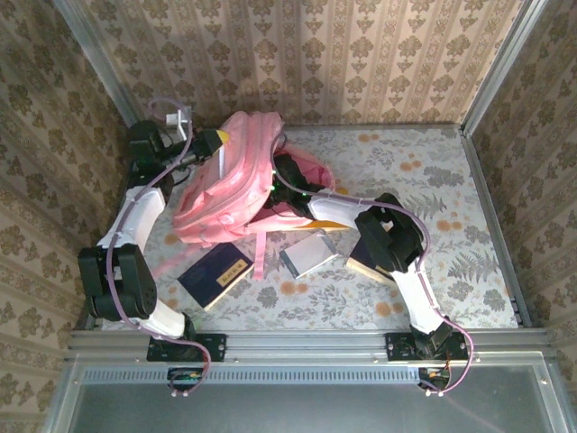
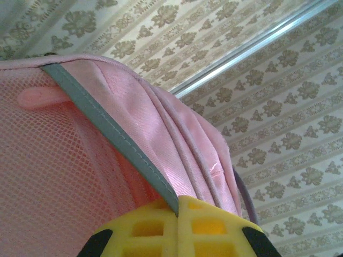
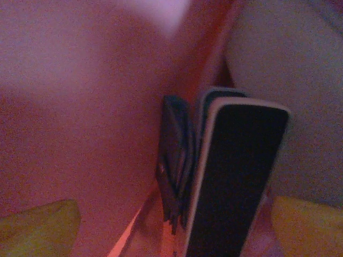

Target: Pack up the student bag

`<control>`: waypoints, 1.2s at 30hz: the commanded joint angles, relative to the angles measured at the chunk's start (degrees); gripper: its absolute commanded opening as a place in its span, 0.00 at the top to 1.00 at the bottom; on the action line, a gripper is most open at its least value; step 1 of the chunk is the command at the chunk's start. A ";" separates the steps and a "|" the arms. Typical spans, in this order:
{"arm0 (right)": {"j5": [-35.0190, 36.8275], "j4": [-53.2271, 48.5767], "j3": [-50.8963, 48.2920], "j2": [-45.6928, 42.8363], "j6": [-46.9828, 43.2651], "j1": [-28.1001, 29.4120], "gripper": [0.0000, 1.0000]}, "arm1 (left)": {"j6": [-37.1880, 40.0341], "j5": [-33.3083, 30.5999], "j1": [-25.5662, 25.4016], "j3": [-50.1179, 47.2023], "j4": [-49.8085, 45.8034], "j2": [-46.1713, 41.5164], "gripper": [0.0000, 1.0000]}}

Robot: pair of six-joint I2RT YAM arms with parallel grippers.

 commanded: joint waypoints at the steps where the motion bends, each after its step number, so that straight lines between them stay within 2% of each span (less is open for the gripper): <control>1: 0.78 0.94 -2.78 -6.88 -2.52 -1.43 0.05 | -1.21 -2.10 2.74 -0.18 7.22 -1.39 1.00; 6: 1.25 2.42 -8.06 -12.65 -4.38 -3.56 0.05 | -0.95 -3.84 4.47 -1.04 5.61 -1.41 1.00; 13: 9.29 1.16 -17.45 -23.37 -7.98 -6.73 0.06 | 0.97 -5.08 4.49 -0.70 2.12 -0.82 1.00; 17: 13.28 -4.61 -19.31 -28.67 -12.10 -7.62 0.06 | 1.82 -5.54 4.41 -0.40 0.87 -0.46 1.00; 21: 12.90 -8.78 -19.48 -29.19 -12.28 -8.76 0.06 | 0.77 -4.73 4.32 -0.47 2.96 -0.18 1.00; 25: 14.34 -8.26 -21.83 -30.66 -11.01 -9.65 0.07 | 2.30 -5.27 4.19 -0.28 0.99 -0.35 1.00; 30: 12.16 -11.55 -21.75 -33.98 -13.00 -12.38 0.08 | 5.91 -7.24 4.14 0.69 -3.93 -0.51 1.00; 33: 15.65 -19.39 -20.41 -38.12 -19.47 -12.59 0.10 | 8.87 -8.49 3.81 1.81 -7.33 -0.19 0.97; 36: 18.10 -22.63 -22.19 -42.76 -25.16 -12.50 0.09 | 16.02 -11.28 1.98 5.47 -16.21 1.46 0.94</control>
